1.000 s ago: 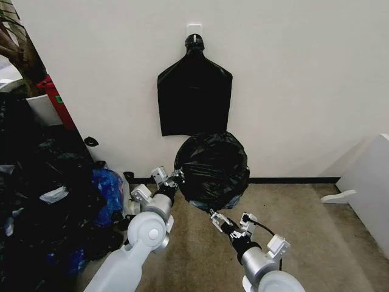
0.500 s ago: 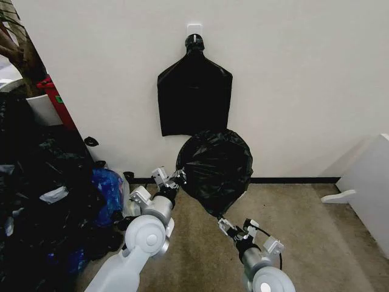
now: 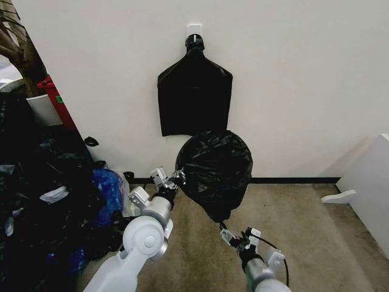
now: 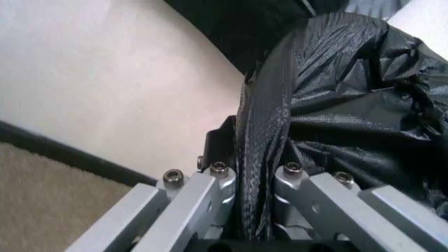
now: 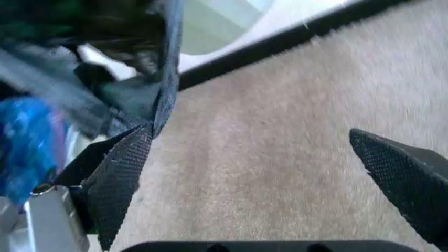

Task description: Place the garbage bag over the trash bin.

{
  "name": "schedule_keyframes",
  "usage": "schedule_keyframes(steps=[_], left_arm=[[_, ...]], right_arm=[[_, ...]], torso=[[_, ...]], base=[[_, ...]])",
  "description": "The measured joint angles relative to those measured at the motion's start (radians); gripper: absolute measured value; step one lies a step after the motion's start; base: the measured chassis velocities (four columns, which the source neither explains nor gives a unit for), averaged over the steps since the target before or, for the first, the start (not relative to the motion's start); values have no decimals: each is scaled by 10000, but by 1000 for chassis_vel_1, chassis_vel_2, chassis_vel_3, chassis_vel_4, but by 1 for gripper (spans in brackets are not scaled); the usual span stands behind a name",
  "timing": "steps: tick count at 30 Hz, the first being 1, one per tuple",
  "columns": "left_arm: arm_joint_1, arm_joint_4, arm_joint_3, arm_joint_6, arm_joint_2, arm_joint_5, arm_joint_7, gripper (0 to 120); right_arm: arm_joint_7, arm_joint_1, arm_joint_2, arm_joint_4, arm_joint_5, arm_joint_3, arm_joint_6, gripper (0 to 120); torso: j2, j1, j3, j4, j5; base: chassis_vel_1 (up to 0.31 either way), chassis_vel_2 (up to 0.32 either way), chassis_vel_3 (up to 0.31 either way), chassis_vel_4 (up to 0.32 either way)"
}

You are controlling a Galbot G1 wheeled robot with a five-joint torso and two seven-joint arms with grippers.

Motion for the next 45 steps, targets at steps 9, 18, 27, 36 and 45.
schedule_keyframes(steps=[9,18,27,36,45], left_arm=[[-156,769,-147,-460,21,1028,960,4],[106,1622,-291,-1140,275,2450,3356,4],[122,2915,-395,-2533,576,4085,7038,4],[-118,3086,-425,-3158,922,5212,9598,4],[-74,2673,-447,-3445,1140,5896,10054,4]], right_arm=[[-667,-1016,-522,1416,-252,566,608,100],[-510,-974,-1197,2887,950,2086,-76,100],[-1400,-456,-3149,4438,7481,6606,-3573,100],[-1847,402,-5339,3066,8754,6956,-4952,100],[-2147,1117,-5836,2105,7955,5977,-4981,100]], torso=[[0,0,0,1,-1],[0,0,0,1,0],[0,0,2,-1,0],[0,0,2,1,5],[0,0,1,2,-1]], base=[[0,0,0,0],[0,0,0,0],[0,0,0,0],[0,0,0,0],[0,0,0,0]])
